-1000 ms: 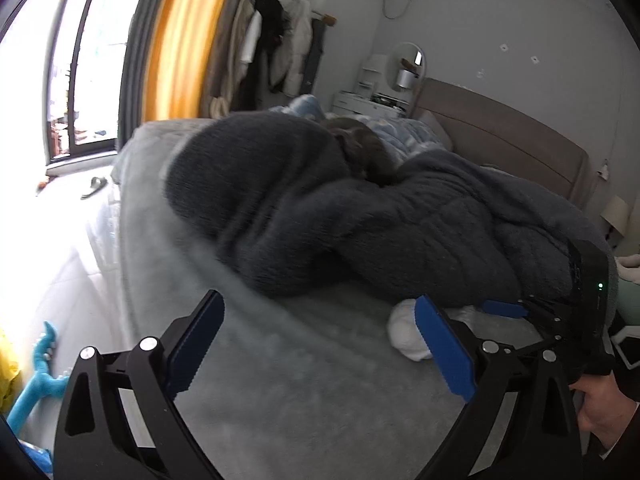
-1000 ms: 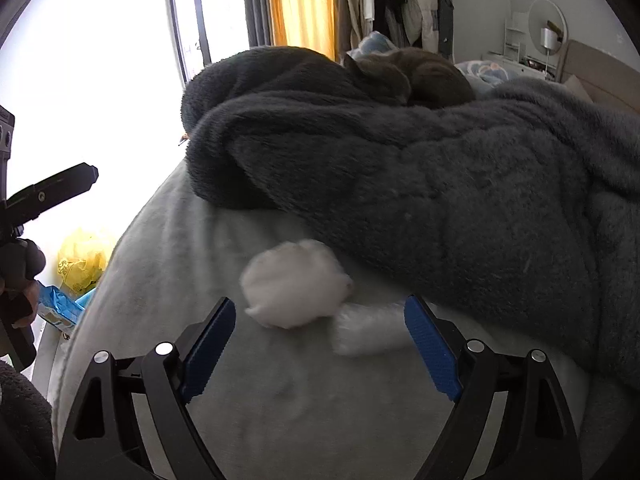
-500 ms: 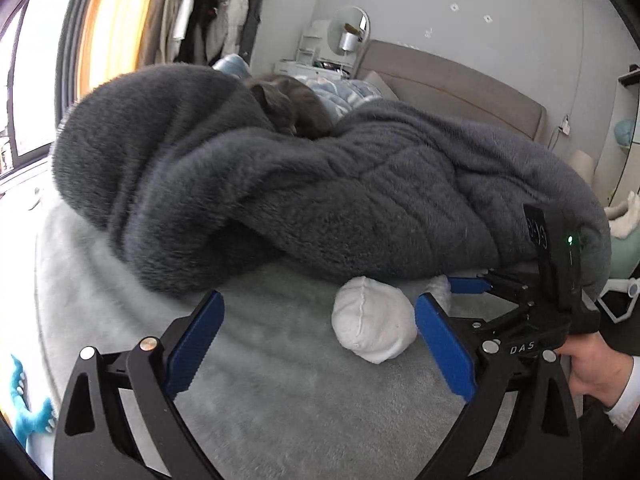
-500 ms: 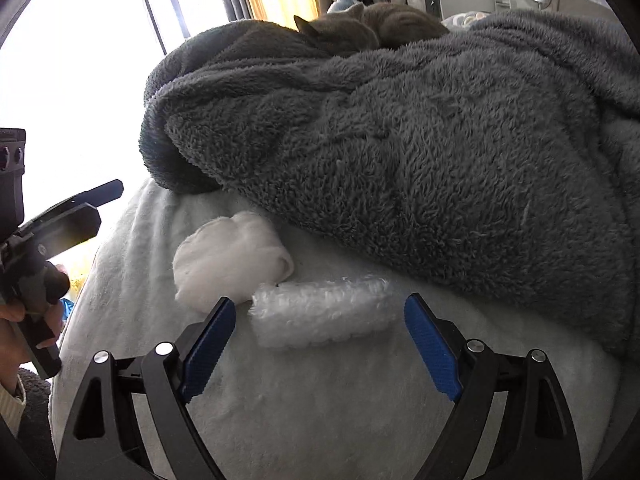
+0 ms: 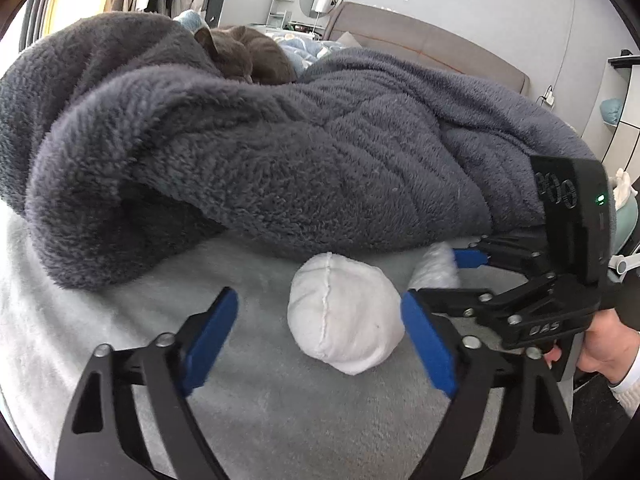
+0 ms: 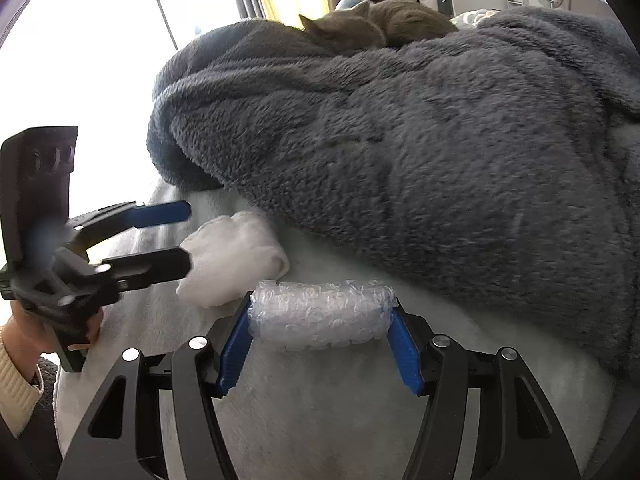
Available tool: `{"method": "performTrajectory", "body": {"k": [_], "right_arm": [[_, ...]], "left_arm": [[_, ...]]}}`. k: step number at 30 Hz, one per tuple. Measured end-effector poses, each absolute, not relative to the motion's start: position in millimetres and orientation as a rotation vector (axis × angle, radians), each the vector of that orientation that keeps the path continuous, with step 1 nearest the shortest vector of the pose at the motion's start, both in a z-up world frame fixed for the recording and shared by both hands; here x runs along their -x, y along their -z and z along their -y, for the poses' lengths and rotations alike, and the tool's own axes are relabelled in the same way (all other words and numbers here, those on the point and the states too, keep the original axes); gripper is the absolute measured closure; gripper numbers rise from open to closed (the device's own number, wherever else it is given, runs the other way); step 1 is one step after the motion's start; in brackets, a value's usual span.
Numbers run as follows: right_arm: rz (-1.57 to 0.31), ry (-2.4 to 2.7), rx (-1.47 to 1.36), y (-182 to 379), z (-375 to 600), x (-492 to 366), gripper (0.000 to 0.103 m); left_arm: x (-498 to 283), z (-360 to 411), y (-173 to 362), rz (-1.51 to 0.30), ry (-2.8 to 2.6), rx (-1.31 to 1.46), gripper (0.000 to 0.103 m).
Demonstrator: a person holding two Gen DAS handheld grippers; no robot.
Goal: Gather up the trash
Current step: 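Grasp the bubble wrap with the right tool while the left tool grasps the white sock, then carry the bubble wrap and sock from the bed down to the bin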
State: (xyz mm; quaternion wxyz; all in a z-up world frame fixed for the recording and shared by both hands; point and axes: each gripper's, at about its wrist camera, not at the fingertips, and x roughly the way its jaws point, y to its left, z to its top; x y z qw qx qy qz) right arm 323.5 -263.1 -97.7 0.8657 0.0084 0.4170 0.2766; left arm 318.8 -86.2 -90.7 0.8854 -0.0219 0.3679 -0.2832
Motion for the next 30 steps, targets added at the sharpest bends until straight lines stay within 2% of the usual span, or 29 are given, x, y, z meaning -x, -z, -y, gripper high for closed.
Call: {"method": "performTrajectory", "body": {"k": [9, 10, 12, 18, 21, 30], "right_arm": [[-0.831, -0.567, -0.145, 73, 291, -325, 0.04], [-0.827, -0.567, -0.142, 70, 290, -325, 0.04], [-0.824, -0.565, -0.139, 66, 290, -322, 0.04], [-0.841, -0.527, -0.118, 65, 278, -323, 0.04], [-0.835, -0.507, -0.136, 60, 278, -318, 0.04], [-0.804, -0.494, -0.139, 44, 250, -297, 0.04]], "left_arm": [[-320, 108, 97, -0.804, 0.61, -0.013, 0.019], [-320, 109, 99, -0.812, 0.604, -0.02, 0.02], [-321, 115, 103, -0.837, 0.604, -0.039, 0.033], [-317, 118, 103, -0.851, 0.602, -0.031, 0.051], [-310, 112, 102, -0.851, 0.593, -0.013, 0.055], [-271, 89, 89, -0.842, 0.51, -0.02, 0.057]]}}
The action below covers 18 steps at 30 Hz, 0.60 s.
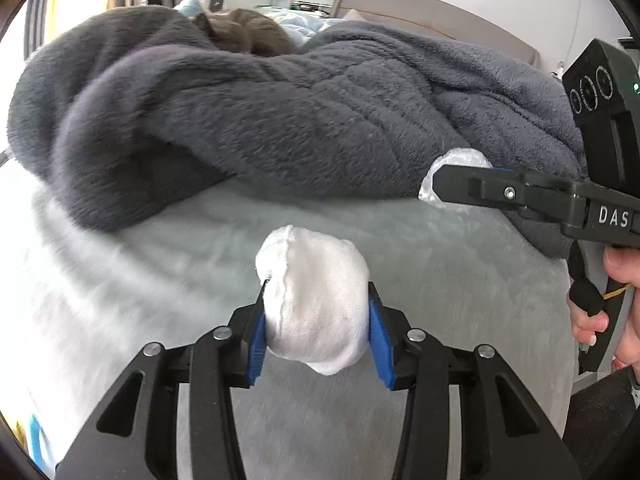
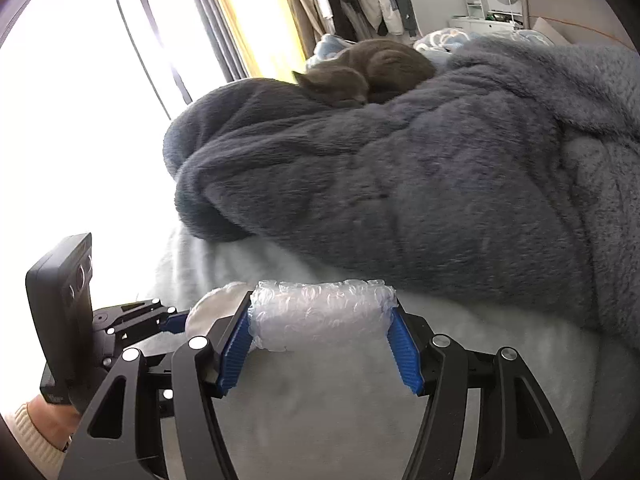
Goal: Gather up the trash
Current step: 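Carry the bubble wrap and sock from the bed down to the bin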
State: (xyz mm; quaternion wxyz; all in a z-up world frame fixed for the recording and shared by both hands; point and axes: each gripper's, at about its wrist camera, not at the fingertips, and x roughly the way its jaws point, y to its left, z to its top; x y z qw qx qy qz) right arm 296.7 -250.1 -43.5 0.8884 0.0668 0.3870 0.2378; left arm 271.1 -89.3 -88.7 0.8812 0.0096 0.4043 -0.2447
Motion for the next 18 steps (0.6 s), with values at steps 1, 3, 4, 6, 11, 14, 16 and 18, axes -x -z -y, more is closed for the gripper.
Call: {"method": "performTrajectory", "body": {"k": [1, 3, 4, 6, 11, 14, 16, 18], "right_arm": [[-0.803, -0.499, -0.132, 42, 244, -294, 0.04], [-0.799, -0.505, -0.122, 40, 235, -287, 0.04], [-0.798, -0.509, -0.118, 38, 230, -284, 0.04], [-0.795, -0.516, -0.107, 37, 220, -278, 0.04], [-0.791, -0.544, -0.08, 34, 192, -261, 0.04], [-0.782, -0.564, -0.05, 30, 172, -251, 0.04], [-0.776, -0.582, -0.04, 30, 159, -246, 0.04], [-0.772, -0.598, -0.033, 28, 148, -241, 0.04]], "left_arm": [[-269, 87, 87, -0.841, 0.498, -0.019, 0.057], [-261, 77, 84, -0.836, 0.47, -0.015, 0.057], [-256, 72, 82, -0.83, 0.457, -0.014, 0.057], [-249, 63, 77, -0.817, 0.433, -0.006, 0.057], [-225, 33, 68, -0.794, 0.349, 0.013, 0.057], [-214, 15, 65, -0.789, 0.293, 0.02, 0.057], [-208, 1, 62, -0.789, 0.257, 0.031, 0.057], [-202, -14, 60, -0.791, 0.216, 0.033, 0.057]]}}
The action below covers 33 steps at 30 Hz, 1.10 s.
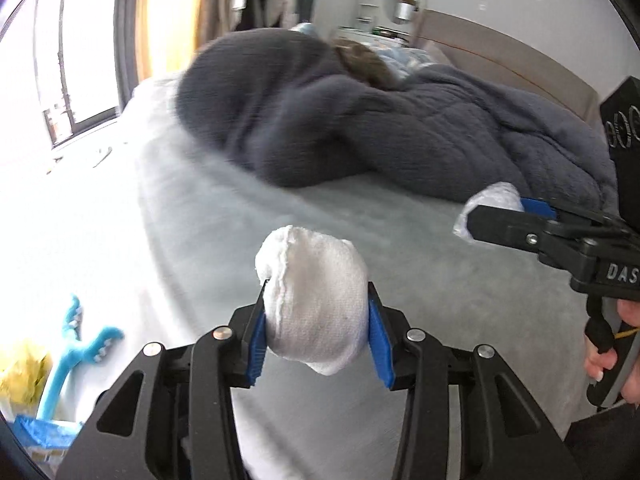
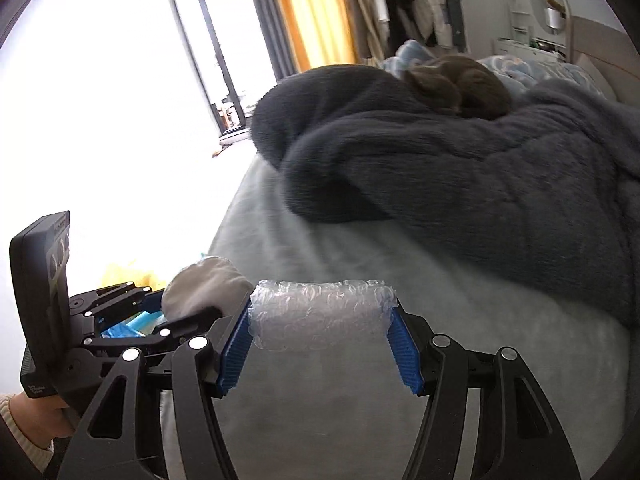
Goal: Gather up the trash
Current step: 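Carry the bubble wrap and sock from the bed down to the bin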
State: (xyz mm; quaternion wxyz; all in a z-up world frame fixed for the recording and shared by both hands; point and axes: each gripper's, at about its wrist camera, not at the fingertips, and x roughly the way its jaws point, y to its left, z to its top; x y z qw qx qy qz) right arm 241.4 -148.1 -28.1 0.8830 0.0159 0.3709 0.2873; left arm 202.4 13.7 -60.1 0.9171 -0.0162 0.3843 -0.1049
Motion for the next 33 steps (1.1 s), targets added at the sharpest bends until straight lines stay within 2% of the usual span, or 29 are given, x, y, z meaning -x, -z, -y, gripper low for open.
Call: {"method": "performTrajectory", "body": {"k": [15, 33], "right_arm": [[-0.751, -0.714, -0.011, 19, 63, -229, 0.04], [-0.784, -0.857, 0.053, 35, -44, -209, 0.04]], "left_arm": [[-172, -102, 74, -0.876, 0.051, 0.091, 0.057], [-142, -206, 141, -1.122, -0.08, 0.243, 0.057]]}}
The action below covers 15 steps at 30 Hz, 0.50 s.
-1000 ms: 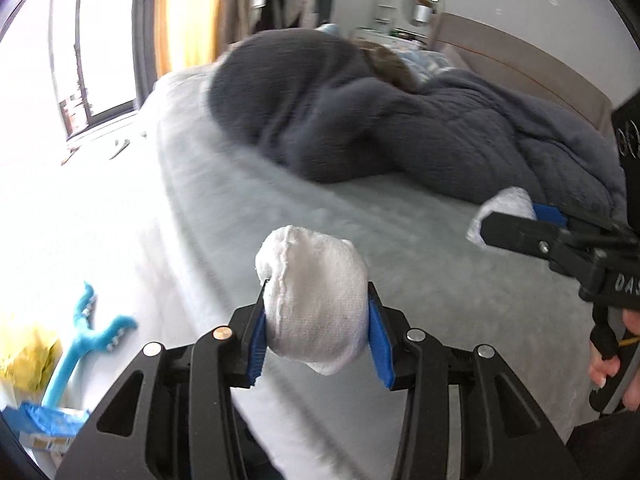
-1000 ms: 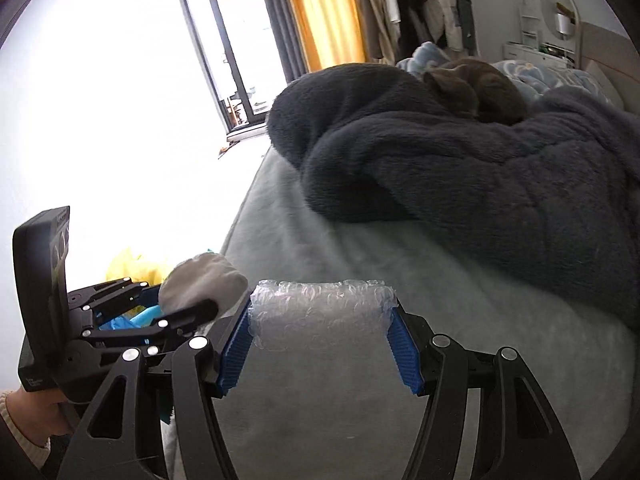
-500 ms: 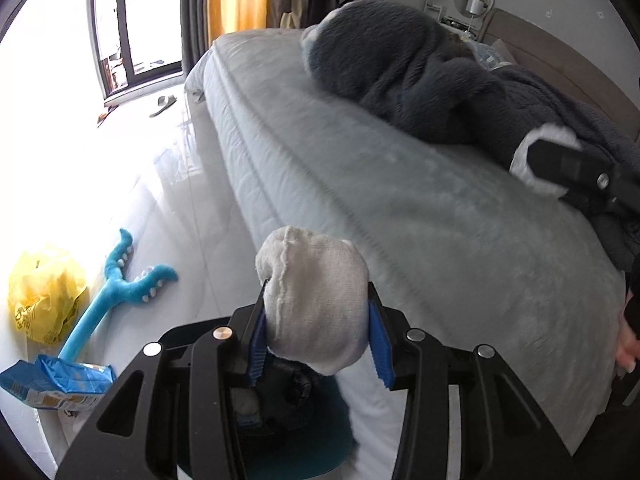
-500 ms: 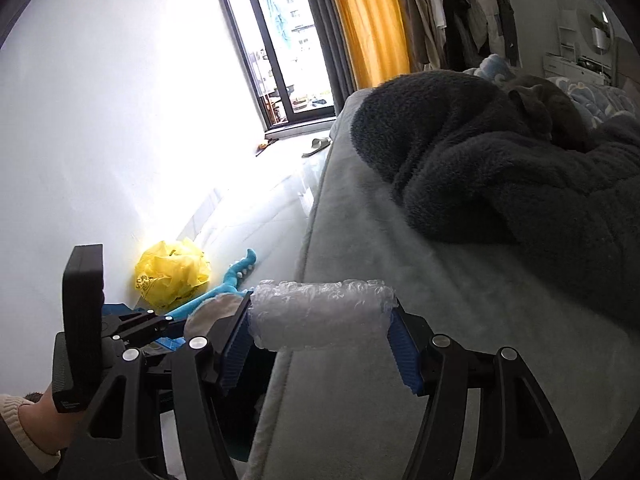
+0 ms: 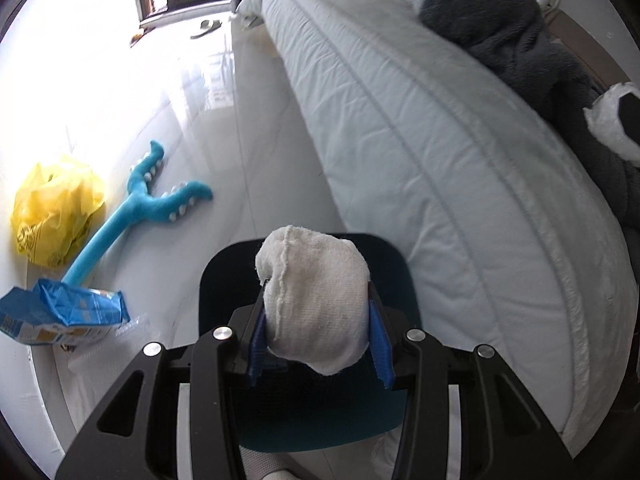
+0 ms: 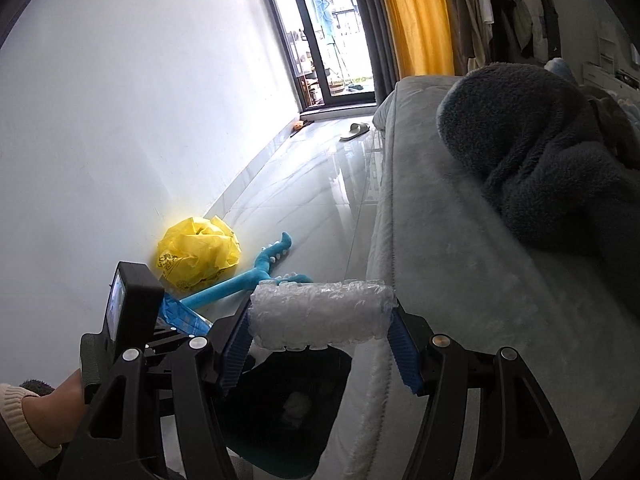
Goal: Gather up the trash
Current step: 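Carry the bubble wrap and sock from the bed down to the bin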
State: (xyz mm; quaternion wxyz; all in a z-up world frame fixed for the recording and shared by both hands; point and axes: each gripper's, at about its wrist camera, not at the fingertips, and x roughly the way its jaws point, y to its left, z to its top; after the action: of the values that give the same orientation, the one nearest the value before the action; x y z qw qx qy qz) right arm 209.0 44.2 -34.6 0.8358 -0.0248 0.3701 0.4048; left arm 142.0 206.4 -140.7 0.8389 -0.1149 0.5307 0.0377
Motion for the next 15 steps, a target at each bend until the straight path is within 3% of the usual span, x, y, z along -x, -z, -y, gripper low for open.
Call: {"method": "performTrajectory", "body": {"k": [15], "right_arm": [[-0.84, -0.919, 0.108, 59, -105, -194, 0.04]], "left_arm": [[-116, -252, 177, -1.289, -0.064, 0.369, 0.053]]}}
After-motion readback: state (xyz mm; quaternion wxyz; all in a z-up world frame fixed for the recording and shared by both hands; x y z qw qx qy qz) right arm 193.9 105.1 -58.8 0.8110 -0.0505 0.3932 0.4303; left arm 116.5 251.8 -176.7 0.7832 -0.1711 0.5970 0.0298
